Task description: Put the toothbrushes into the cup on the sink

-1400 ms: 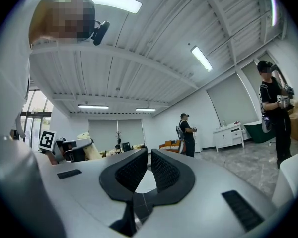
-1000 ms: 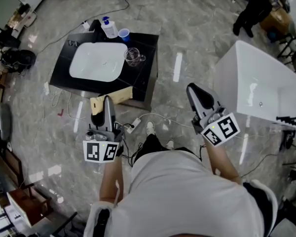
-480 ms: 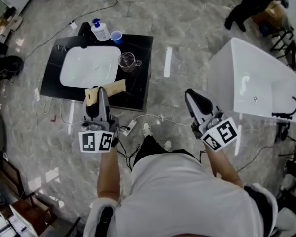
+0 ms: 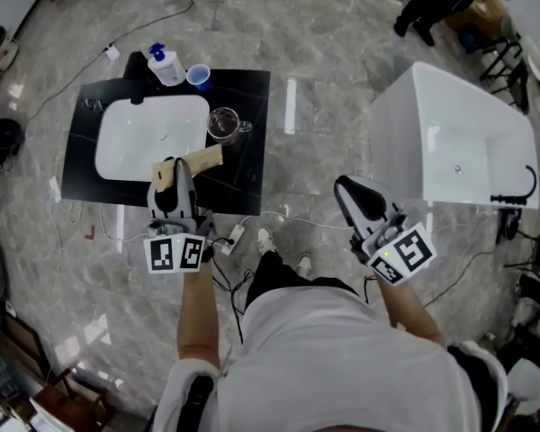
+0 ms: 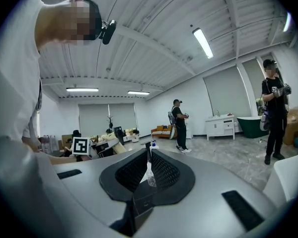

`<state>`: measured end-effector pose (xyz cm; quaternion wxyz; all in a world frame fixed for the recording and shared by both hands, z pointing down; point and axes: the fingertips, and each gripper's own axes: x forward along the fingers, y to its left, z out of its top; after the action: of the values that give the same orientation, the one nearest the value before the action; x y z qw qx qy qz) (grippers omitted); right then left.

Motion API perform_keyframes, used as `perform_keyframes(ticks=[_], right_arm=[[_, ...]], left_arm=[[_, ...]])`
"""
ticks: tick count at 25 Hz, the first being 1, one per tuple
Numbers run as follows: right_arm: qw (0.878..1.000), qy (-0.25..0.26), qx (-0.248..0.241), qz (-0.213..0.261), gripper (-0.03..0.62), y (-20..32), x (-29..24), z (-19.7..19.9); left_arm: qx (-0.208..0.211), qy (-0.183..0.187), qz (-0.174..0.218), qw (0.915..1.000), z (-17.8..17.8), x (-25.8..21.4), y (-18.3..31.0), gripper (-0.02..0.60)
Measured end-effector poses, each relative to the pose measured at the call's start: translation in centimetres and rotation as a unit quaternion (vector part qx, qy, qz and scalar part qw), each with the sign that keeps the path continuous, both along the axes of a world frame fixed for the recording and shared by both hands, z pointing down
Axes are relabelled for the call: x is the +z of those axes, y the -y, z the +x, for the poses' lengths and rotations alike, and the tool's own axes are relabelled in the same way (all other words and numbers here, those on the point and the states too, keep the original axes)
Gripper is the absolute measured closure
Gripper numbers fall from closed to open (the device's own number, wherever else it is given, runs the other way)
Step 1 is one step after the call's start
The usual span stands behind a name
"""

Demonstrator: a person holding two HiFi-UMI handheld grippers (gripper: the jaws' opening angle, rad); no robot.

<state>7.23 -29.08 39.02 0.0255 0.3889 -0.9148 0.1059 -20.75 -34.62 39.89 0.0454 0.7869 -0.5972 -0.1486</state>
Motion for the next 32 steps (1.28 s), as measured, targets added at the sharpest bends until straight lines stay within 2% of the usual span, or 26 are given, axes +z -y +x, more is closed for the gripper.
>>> perform_keyframes(ticks=[14,23,28,30,32], right_arm=[[0.999,-0.031,0.037,-0.026,0.546,3.1,1.1,-1.3],[0.997,-0.048,0.053,-0.042,0.546,3.7,1.9,-0.9],[0.995,-0.059,0.058,-0.047,0.546,3.6,1.9,-0.4],[0.995,-0.063,0.061,-0.048,0.546,3.5,1.8,0.0],[0.995,-0.066,0.064,-0.048,0.546,3.3,1.8,0.3]], left_arm=[[0.024,-0.031,-0.016,0.9991,-1.2,4.8,8.2,0.512],[0.018,-0.039,-0.043,0.9982,-1.1,8.9,10.8,0.512],[0.022,-0.086,-0.061,0.9942,-1.0,11.7,11.6,0.512],[0.028,-0.109,-0.074,0.9909,-0.6,12.9,12.0,0.479],[0.03,-0.117,-0.083,0.9891,-0.3,13.8,12.3,0.445]])
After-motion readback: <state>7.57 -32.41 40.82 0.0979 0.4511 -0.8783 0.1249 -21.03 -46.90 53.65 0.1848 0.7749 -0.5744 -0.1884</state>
